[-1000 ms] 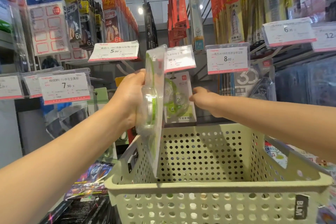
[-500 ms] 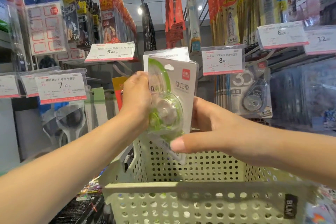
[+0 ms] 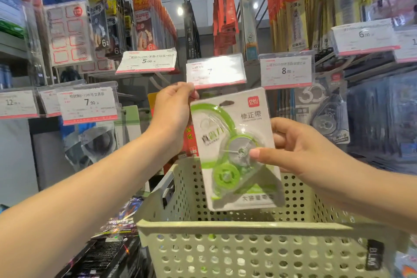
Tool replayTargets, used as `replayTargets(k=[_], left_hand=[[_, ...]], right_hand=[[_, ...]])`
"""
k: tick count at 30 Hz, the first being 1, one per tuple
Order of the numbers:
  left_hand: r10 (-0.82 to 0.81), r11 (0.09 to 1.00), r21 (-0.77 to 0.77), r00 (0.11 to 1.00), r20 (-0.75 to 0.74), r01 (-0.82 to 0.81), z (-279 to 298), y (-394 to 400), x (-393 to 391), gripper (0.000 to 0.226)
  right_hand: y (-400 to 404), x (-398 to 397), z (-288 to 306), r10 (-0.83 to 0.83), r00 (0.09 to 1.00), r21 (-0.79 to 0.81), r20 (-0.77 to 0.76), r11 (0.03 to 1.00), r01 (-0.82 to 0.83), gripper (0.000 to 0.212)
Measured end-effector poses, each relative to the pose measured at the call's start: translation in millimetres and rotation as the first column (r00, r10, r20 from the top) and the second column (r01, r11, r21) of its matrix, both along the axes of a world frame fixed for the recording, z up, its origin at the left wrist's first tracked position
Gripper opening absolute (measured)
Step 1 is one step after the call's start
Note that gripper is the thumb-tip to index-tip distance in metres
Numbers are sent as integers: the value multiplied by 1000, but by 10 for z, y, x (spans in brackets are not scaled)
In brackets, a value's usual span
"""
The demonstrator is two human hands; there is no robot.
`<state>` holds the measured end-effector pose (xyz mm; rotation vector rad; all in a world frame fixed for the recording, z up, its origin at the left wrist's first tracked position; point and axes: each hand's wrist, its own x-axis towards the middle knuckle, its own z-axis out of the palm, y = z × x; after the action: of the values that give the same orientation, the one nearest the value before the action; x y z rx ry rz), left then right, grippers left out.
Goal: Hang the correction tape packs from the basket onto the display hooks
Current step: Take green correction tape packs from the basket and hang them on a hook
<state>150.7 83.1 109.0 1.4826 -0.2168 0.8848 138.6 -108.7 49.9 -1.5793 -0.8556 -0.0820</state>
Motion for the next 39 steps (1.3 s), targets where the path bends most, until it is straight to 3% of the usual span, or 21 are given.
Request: replayTargets(k=[7, 15, 25, 39], left_hand=[[1, 1000, 18, 1000, 11, -1, 113, 15, -69, 32], [-196, 978, -82, 980, -25, 193, 265, 14, -149, 33], [-189, 981, -48, 980, -55, 186, 219, 59, -153, 31], [-187, 982, -21, 980, -73, 186, 151, 71, -138, 34]], right_hand=[[-66, 224, 66, -87, 993, -70, -77, 994, 82, 30], [158, 474, 200, -88, 985, 9, -150, 996, 90, 26], [343, 729, 409, 0, 976, 165, -216, 986, 37, 29], [447, 947, 380, -56, 969, 115, -240, 990, 86, 33]])
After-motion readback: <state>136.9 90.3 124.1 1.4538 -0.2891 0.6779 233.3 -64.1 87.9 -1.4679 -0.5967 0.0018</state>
